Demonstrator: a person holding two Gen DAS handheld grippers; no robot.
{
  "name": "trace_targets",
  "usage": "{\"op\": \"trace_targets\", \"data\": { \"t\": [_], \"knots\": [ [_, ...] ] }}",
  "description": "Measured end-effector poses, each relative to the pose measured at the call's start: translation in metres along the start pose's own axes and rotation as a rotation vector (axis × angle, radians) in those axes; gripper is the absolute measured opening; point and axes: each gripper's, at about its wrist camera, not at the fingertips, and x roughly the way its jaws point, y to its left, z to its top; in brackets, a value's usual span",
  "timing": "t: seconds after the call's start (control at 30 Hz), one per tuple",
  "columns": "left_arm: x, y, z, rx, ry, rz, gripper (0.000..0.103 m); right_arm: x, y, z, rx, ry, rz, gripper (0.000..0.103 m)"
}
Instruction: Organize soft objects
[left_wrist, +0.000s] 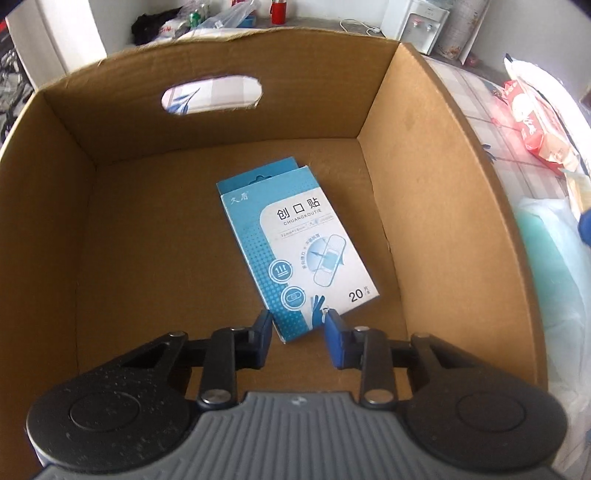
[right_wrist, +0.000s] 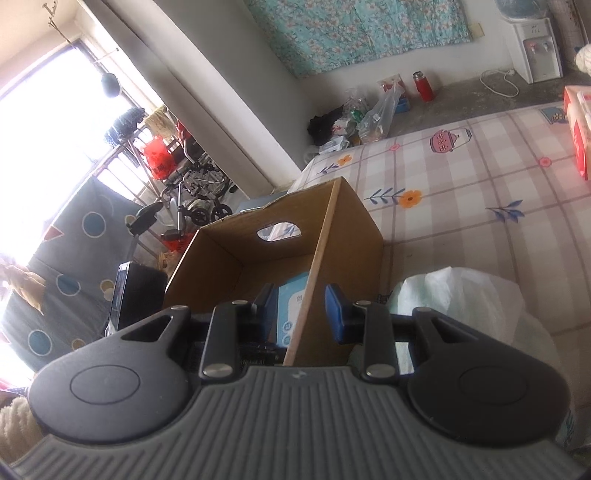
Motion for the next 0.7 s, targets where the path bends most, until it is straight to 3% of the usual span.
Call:
{"op": "trace_targets", "data": {
  "t": [0.3, 0.47, 0.57, 0.6, 0.7],
  "knots": [
    [0.003, -0.011, 0.008, 0.084, -0.053, -0.004, 0.033, 0.014, -0.020, -0.002, 0.039, 0.041, -0.008, 0.029],
    [-0.001, -0.024, 0.012, 0.281, -0.096, -0.014, 0.025, 0.012, -0.021, -0.002, 0.041, 0.042, -0.012, 0.029],
    [-0.001, -0.025, 0.015, 0.285, -0.080, -0.028, 0.029, 0.013, -0.020, -0.002, 0.043, 0.048, -0.016, 0.029],
    [-0.001, -0.022, 0.017, 0.262, -0.072, -0.031, 0.032, 0.012, -0.021, -0.002, 0.044, 0.049, -0.016, 0.030],
    [-0.004, -0.002, 0.028, 0.093, -0.051, -0.069, 0.061, 0.012, -0.023, -0.003, 0.048, 0.050, -0.020, 0.031]
  ]
}}
